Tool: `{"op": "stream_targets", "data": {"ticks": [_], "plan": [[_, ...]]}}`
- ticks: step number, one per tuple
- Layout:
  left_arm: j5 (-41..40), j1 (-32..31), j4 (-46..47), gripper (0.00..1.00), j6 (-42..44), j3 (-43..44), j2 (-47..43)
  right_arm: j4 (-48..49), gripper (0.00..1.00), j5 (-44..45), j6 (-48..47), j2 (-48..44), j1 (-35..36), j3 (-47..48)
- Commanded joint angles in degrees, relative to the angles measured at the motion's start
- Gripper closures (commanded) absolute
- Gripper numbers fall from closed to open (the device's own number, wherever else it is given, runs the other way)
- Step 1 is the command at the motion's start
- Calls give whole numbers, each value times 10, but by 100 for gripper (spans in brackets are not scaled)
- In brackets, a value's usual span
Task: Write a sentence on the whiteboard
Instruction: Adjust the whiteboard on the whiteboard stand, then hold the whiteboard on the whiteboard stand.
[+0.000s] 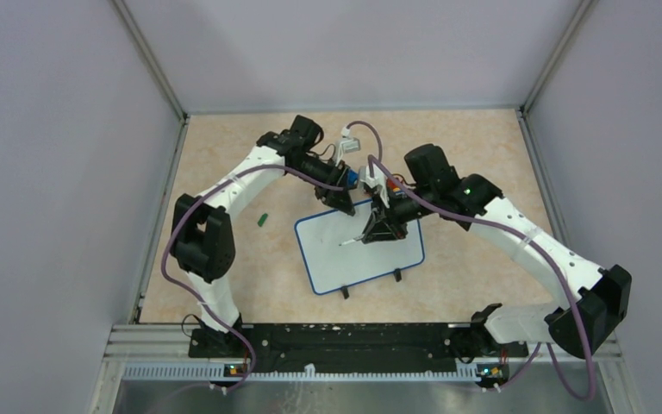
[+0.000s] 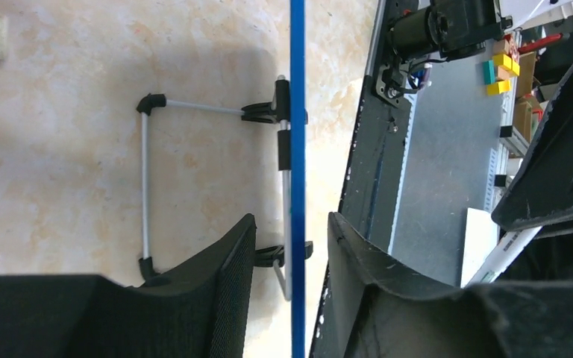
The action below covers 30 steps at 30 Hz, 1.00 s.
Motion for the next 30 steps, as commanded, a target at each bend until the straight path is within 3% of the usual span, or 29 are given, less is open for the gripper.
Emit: {"op": "stream_targets", "data": {"ticks": [1,5,11,18,25,30], "plan": [[16,50,-19,52,23,22,-35,77,100,24,34,-12,11,-10],[15,88,-36,50,51,-9,-85,125,100,61,69,1,35,-15],[56,125,-68,50,87,-71,-126,156,100,192,56,20,117,-6],[51,112,-11,51,45,-75,-117,72,100,118,10,4,118,28],[43,86,-5,66,17,-89,-104,85,100,185,22,-22,118,-3],[44,83,12,87,-4,-134,-125,103,100,231,20,-20,118,-3]]}}
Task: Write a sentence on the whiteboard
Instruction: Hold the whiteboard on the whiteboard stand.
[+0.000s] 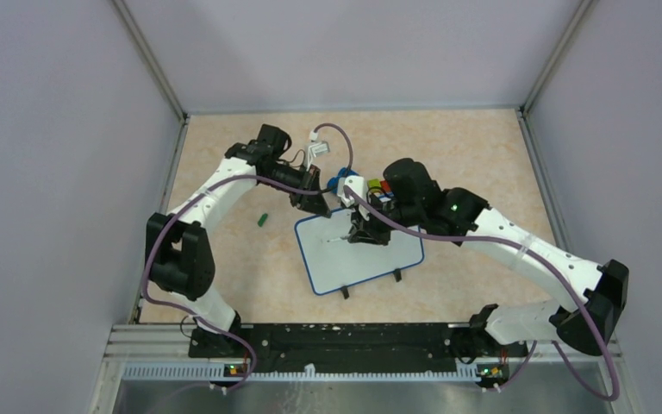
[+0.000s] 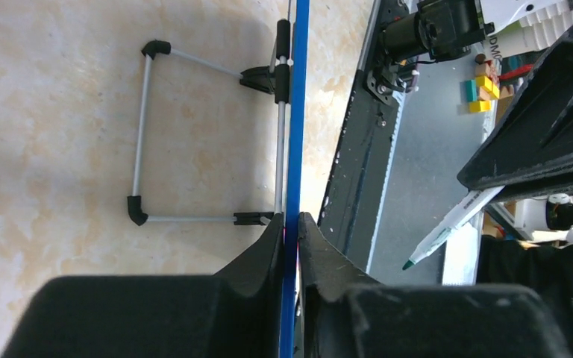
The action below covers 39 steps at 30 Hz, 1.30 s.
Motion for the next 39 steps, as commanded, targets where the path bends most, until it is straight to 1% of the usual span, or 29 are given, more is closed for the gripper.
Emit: {"op": "stream_targets", "data": {"ticks": [1,4,10,14,19,24,27,28,33,34,36,39], "plan": [[14,-1,27,91,-26,-36,-28,30,100,51,-3,-15,3,2],[19,-4,51,97,-50,-69,-42,49,100,60,1,-23,3,-11],[23,-5,70,97,-86,-97,-53,71,100,55,14,-33,4,-23],[1,-5,100,100,-144,-115,-70,73,100,54,16,-38,5,-29],[-27,-5,123,100,-193,-144,-87,59,100,38,9,-44,5,-22],[-36,-5,131,100,-198,-168,-97,40,100,-6,0,-47,5,-19],[-18,-5,146,100,-217,-183,-106,45,100,-4,4,-48,5,-24],[-17,-5,150,100,-221,-185,-107,49,100,1,7,-48,5,-28],[-23,-2,150,85,-219,-166,-97,95,100,27,33,-41,9,-56],[-23,-3,148,83,-216,-162,-94,103,100,28,34,-40,12,-61],[-29,-2,145,82,-211,-157,-91,119,100,37,37,-38,22,-70],[-30,-2,150,85,-210,-160,-93,138,100,41,47,-31,31,-74]]}}
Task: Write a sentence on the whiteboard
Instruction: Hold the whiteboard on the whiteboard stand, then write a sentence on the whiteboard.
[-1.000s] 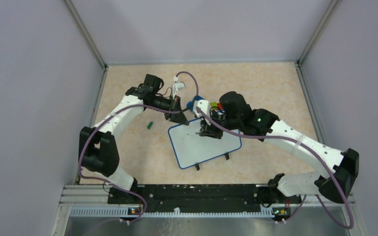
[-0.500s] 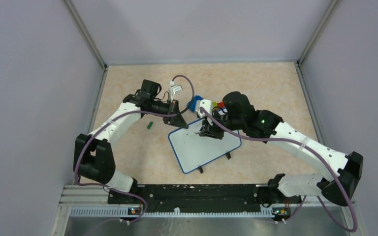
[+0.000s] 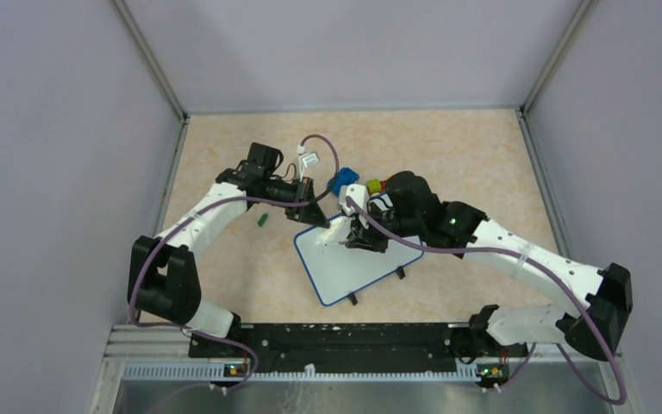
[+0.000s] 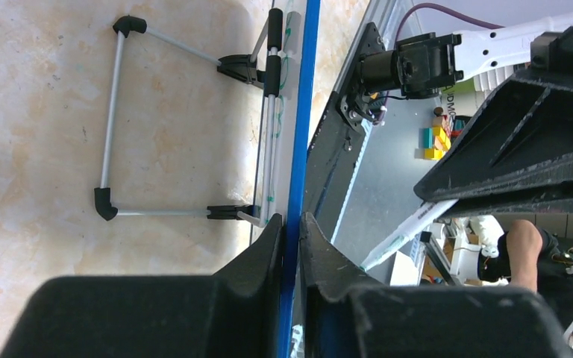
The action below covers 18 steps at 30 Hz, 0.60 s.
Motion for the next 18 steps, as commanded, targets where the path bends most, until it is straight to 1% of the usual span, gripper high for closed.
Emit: {"op": "stream_targets", "data": {"ticks": [1,7,13,18], "plan": [[-25,-3,-3,87,5,3,5,65,100,7,24,4,21,1],[-24,-3,4,100,0,4,12,77,100,18,27,40,50,28],[-25,-3,4,100,-1,6,14,80,100,66,29,60,69,42],[-24,-4,5,100,-2,7,19,80,100,67,35,67,68,51]]}}
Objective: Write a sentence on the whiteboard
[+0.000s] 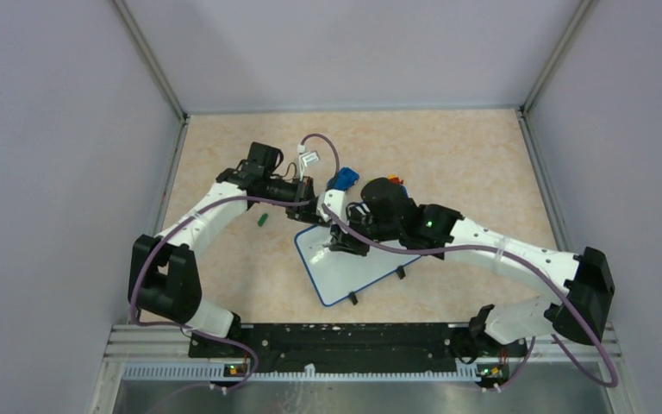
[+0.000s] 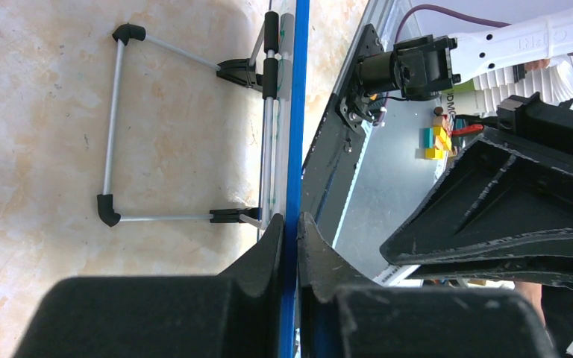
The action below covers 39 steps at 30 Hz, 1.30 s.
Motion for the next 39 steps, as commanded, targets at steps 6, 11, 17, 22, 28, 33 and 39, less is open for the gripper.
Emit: {"op": "stream_targets", "data": {"ticks": [6,11,17,22,28,33,39], "plan": [[-24,-3,-5,100,-3,10,20,24,100,9,12,15,6,47],[-23,-3,-6,100,-2,9,18,25,100,10,11,22,6,48],[-21,-3,-6,100,0,8,20,28,100,11,10,31,6,55],[-20,-3,-6,100,1,7,18,27,100,9,11,34,6,62],[-19,-3,-6,100,1,7,19,27,100,8,12,43,5,74],[-20,-3,-7,100,2,6,17,30,100,15,8,54,5,81],[-21,-3,-8,100,4,6,16,29,100,31,3,58,6,74]]}}
